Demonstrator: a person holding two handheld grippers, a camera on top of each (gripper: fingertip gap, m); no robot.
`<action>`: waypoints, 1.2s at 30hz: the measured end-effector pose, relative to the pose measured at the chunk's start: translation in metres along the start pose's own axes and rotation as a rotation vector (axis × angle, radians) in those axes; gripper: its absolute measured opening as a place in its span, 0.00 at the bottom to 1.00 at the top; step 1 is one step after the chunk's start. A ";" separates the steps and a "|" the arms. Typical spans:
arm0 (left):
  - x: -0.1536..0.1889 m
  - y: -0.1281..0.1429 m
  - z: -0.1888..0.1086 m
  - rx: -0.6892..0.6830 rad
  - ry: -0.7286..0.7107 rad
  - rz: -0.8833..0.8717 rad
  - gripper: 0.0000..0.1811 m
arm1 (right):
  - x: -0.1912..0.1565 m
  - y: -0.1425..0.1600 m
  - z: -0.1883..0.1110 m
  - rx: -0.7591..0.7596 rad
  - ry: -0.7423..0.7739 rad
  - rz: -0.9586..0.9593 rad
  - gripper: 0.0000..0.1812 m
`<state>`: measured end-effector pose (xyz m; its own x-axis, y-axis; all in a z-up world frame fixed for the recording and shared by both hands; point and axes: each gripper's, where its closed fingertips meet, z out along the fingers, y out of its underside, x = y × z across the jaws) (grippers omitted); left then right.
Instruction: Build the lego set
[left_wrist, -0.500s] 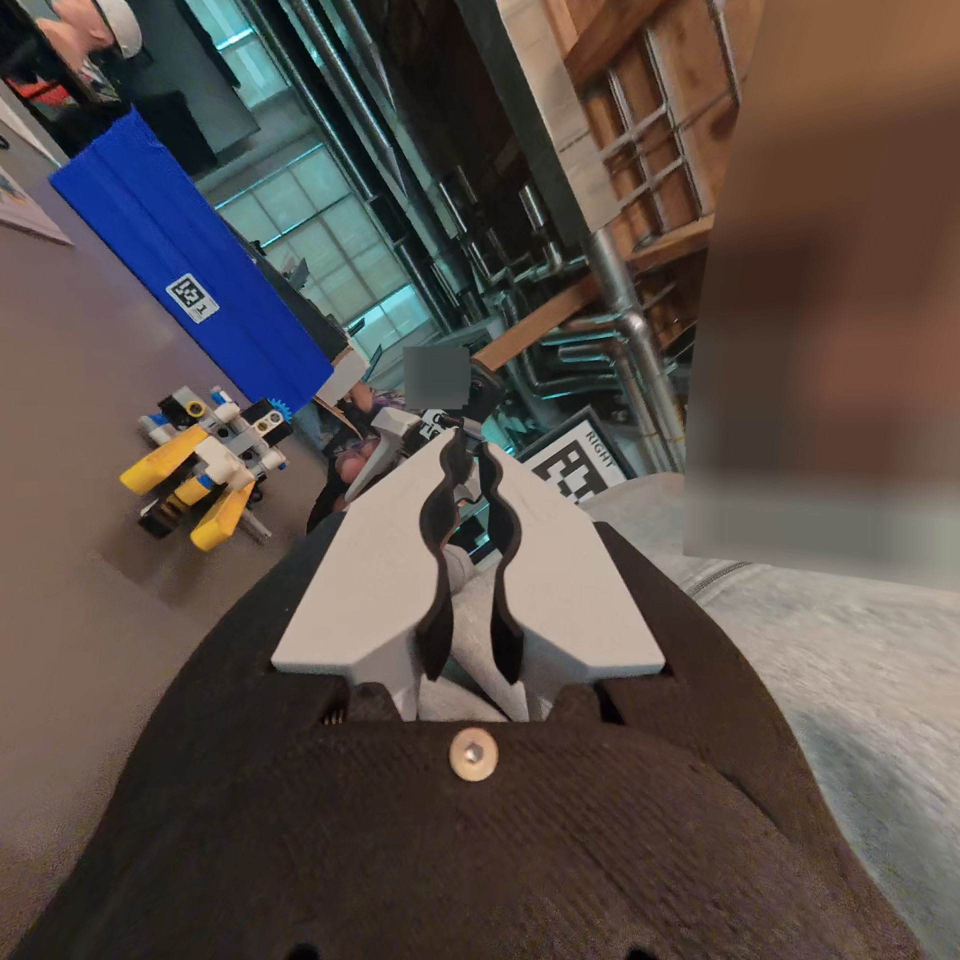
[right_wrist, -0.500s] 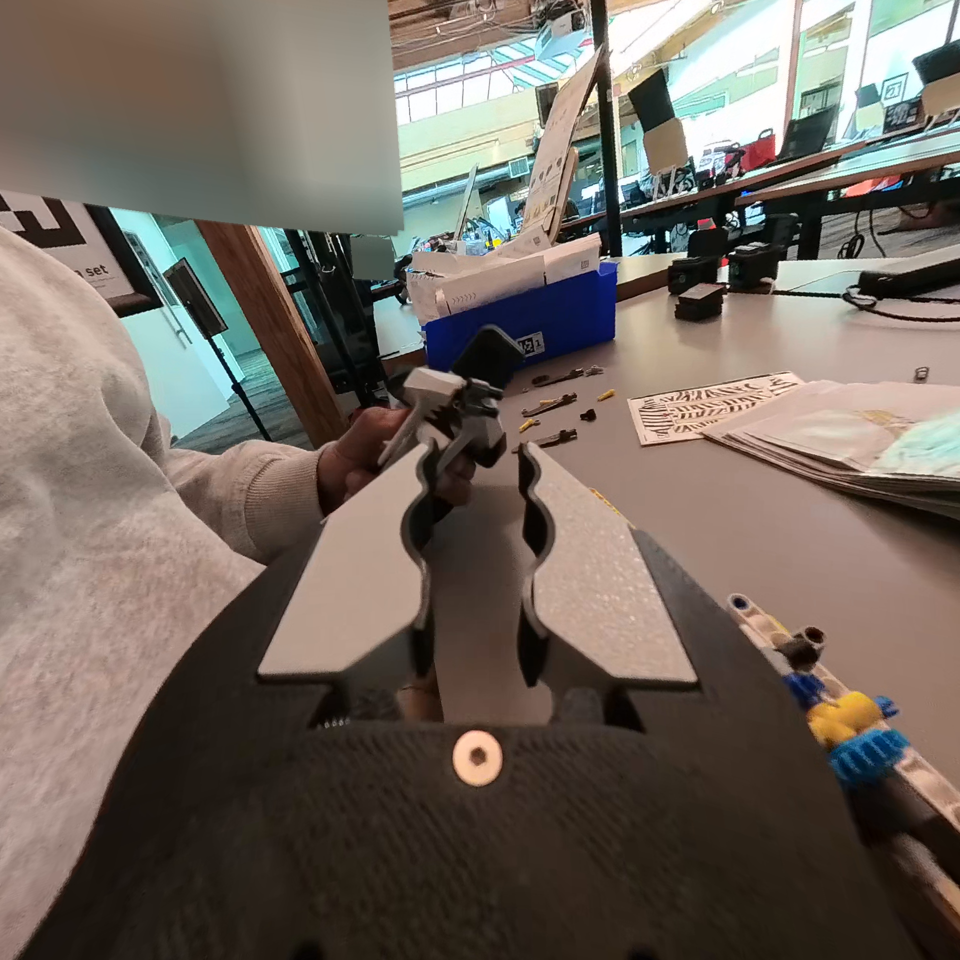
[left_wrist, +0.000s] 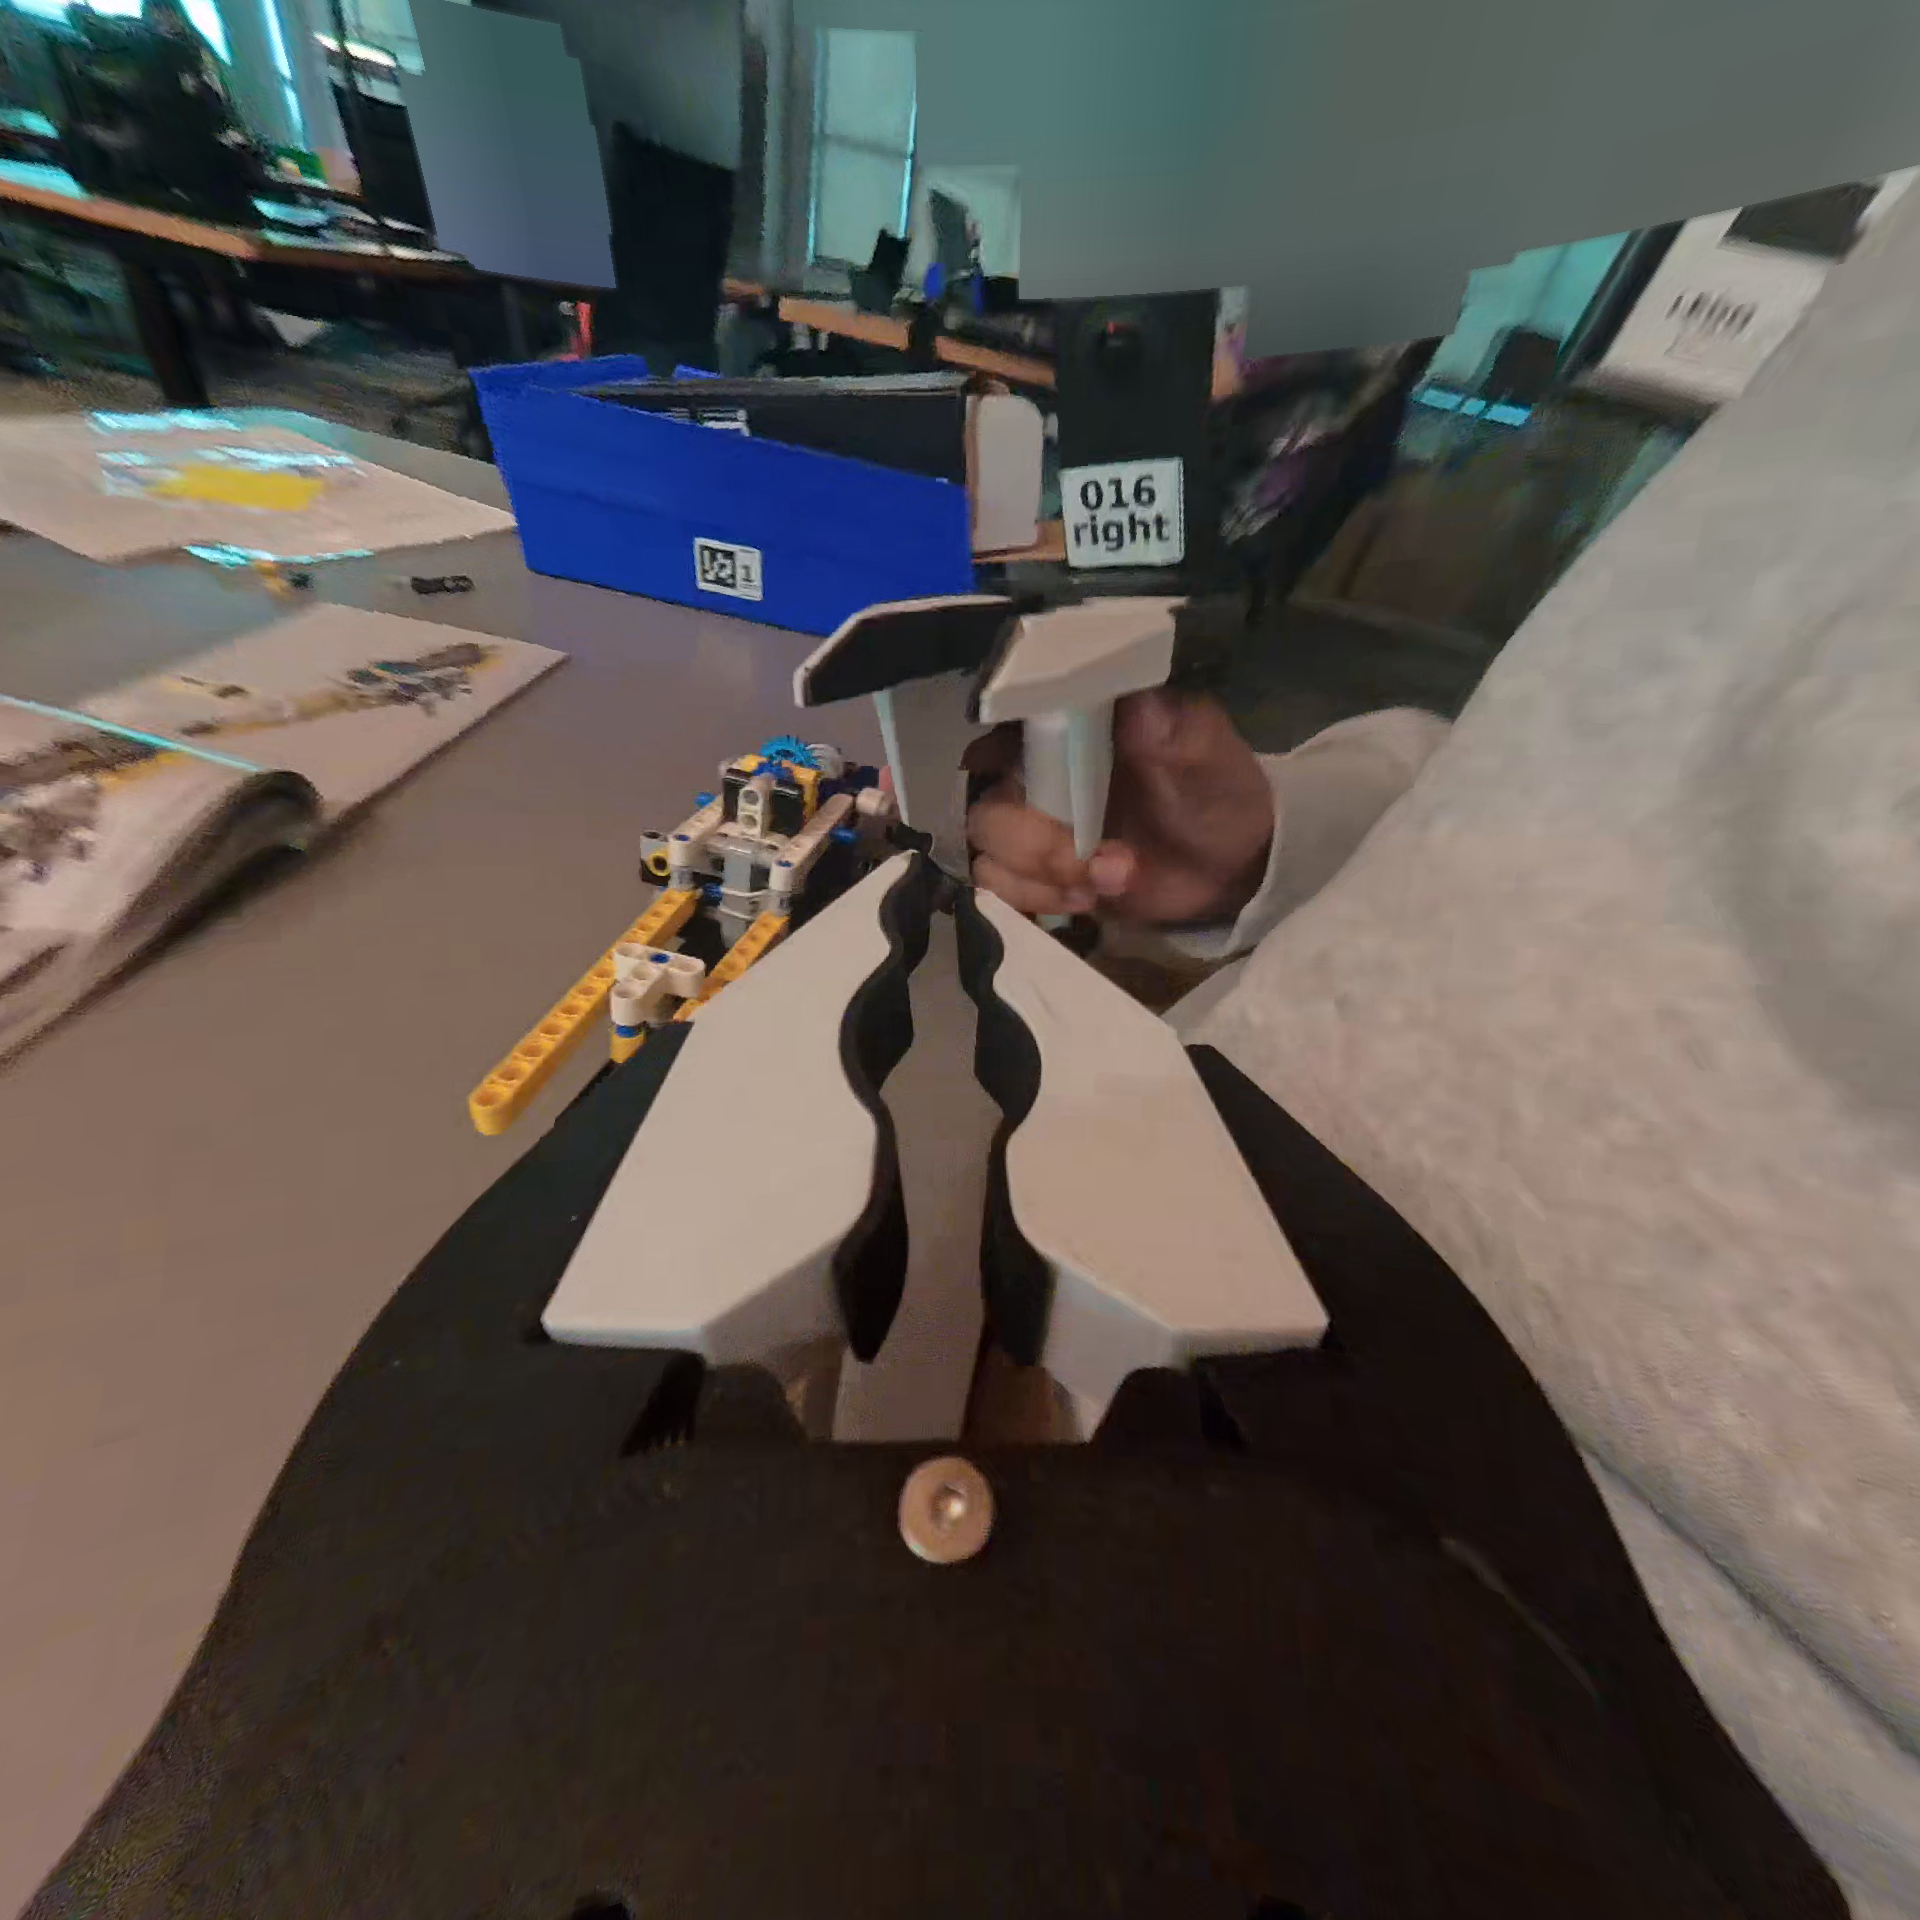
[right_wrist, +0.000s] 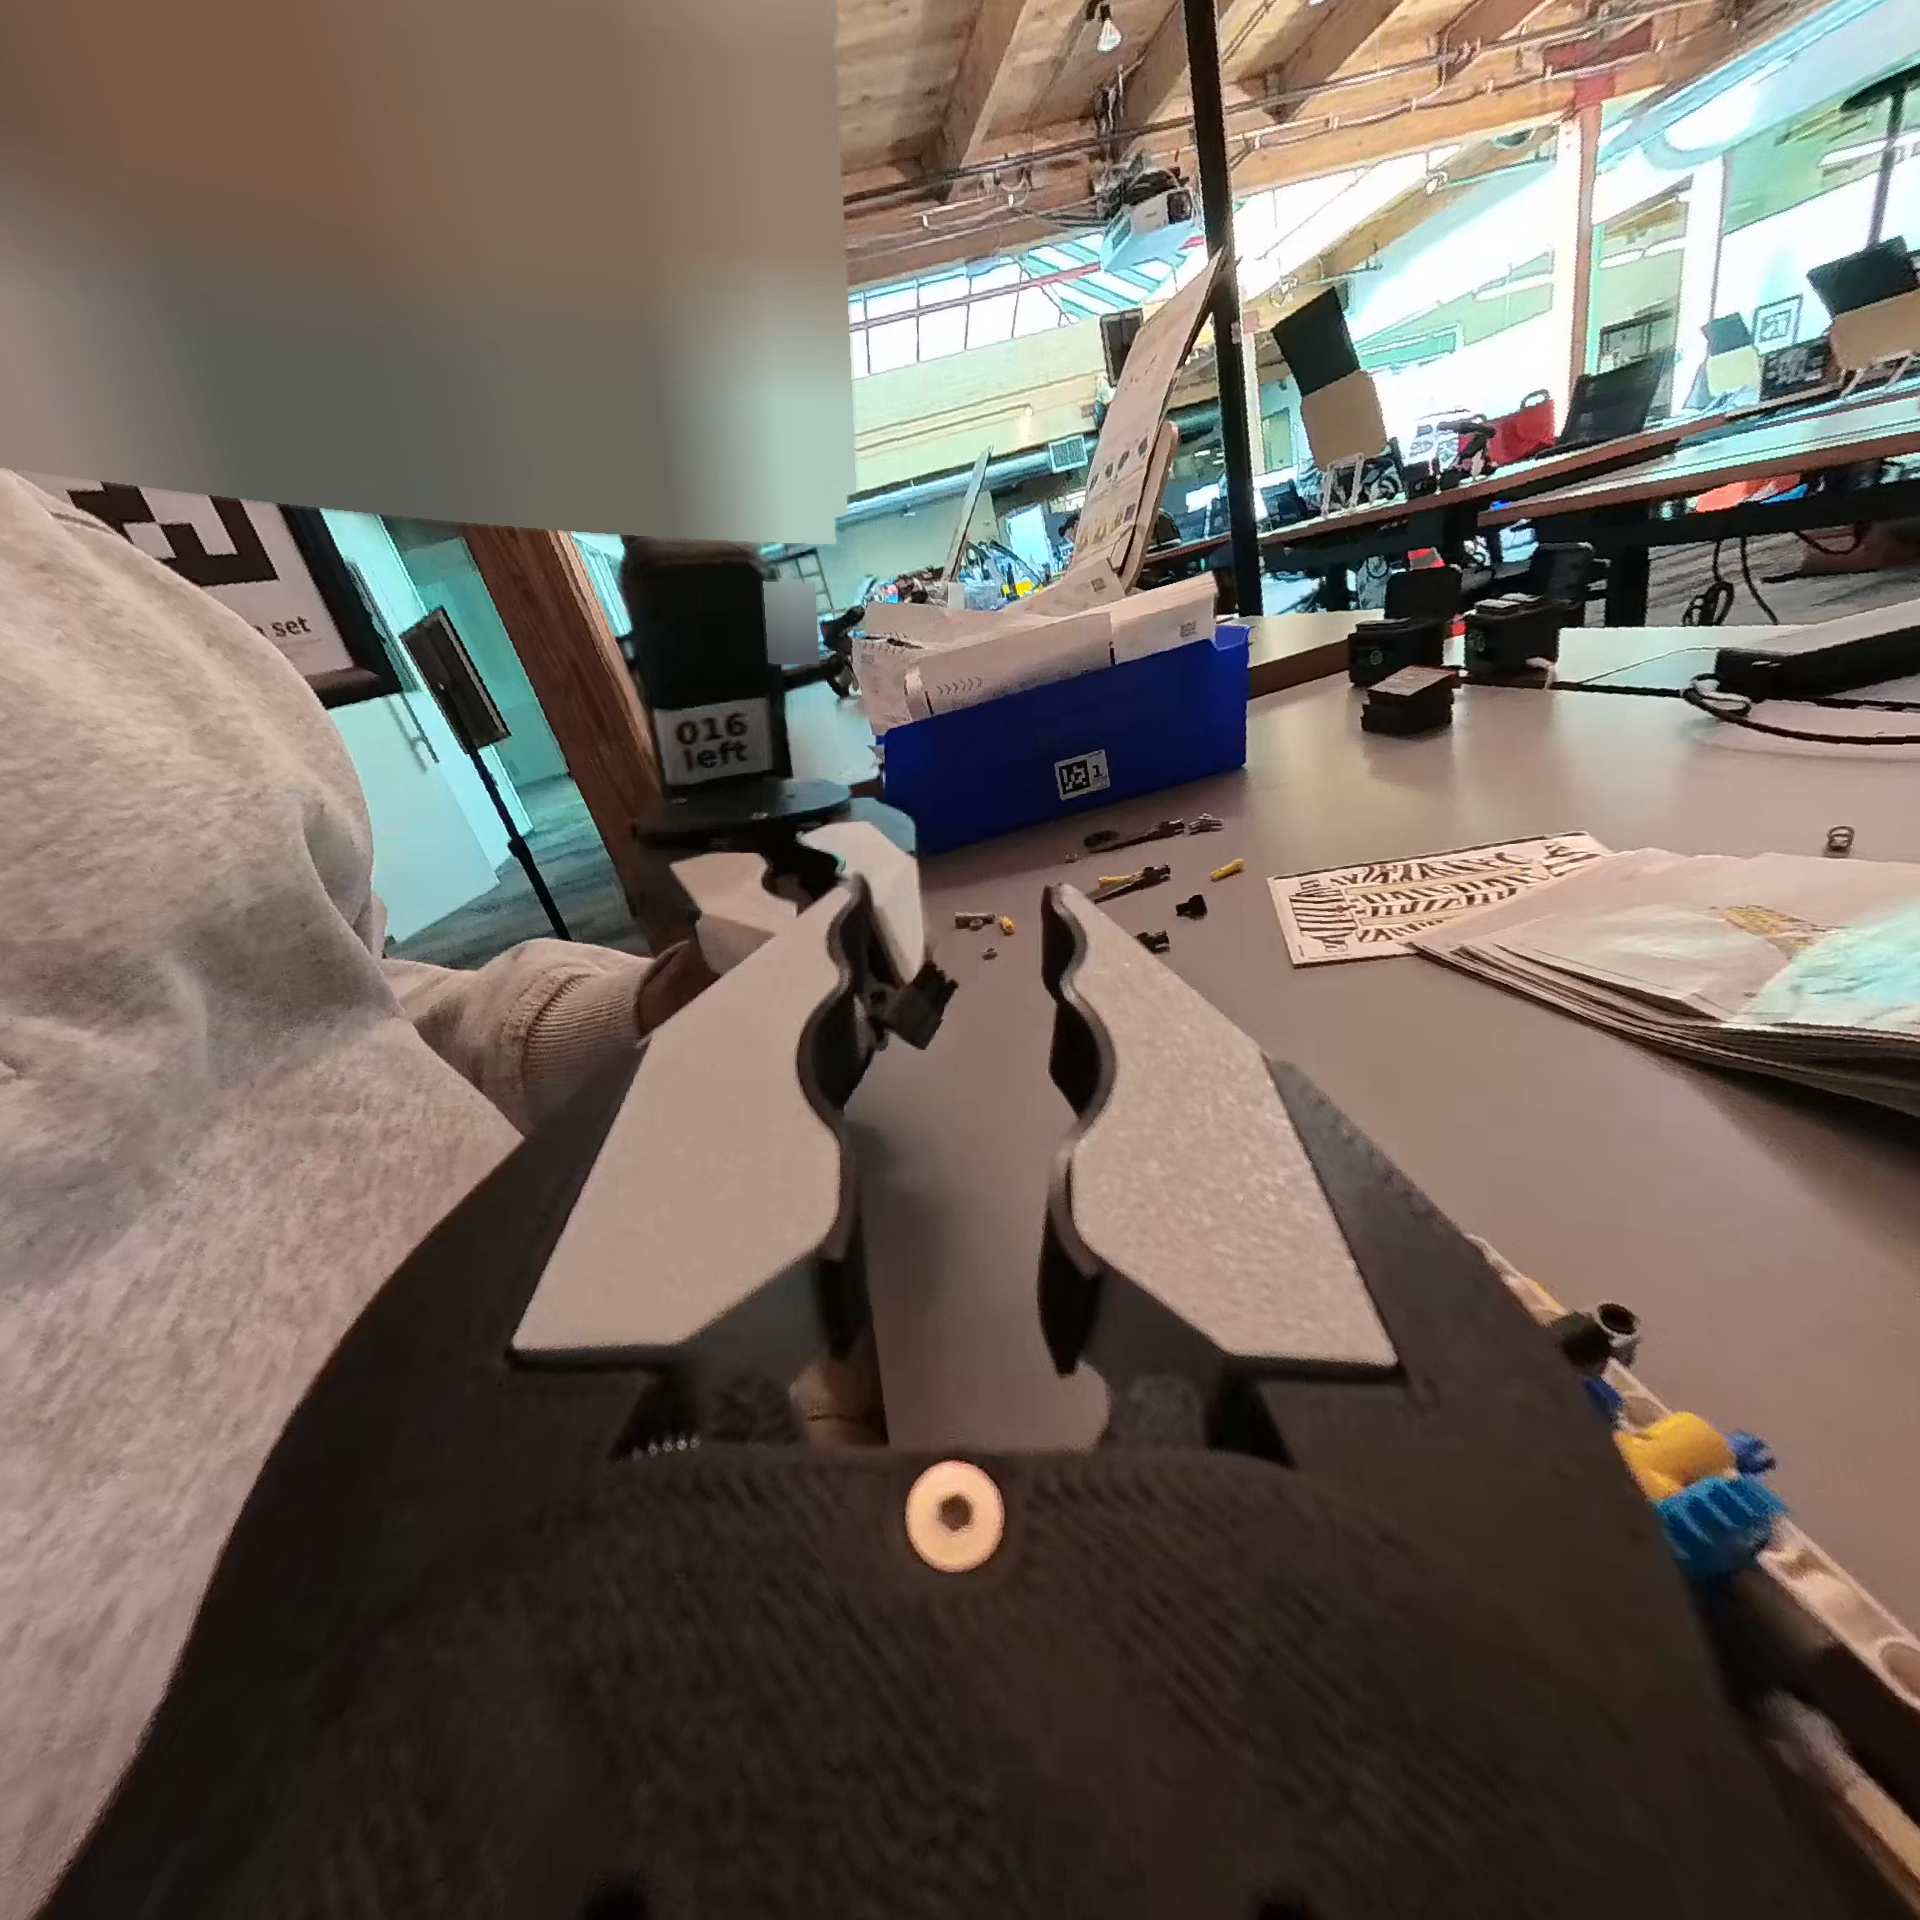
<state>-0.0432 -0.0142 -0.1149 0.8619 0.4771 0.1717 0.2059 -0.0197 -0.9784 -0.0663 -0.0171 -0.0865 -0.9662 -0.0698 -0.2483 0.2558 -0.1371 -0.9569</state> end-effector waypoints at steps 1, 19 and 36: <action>0.001 0.001 0.000 -0.008 -0.017 0.039 0.01 | 0.000 -0.001 -0.001 0.008 -0.005 0.008 0.17; 0.003 -0.009 -0.002 0.042 -0.049 0.098 0.01 | -0.003 0.005 0.001 -0.009 -0.054 0.011 0.14; 0.011 -0.013 -0.005 0.077 0.022 0.055 0.01 | -0.023 0.013 0.006 -0.058 -0.165 0.012 0.09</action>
<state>-0.0340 -0.0125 -0.0996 0.8813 0.4573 0.1194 0.1225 0.0229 -0.9922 -0.0404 -0.0227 -0.0920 -0.9434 -0.2331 -0.2361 0.2602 -0.0786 -0.9623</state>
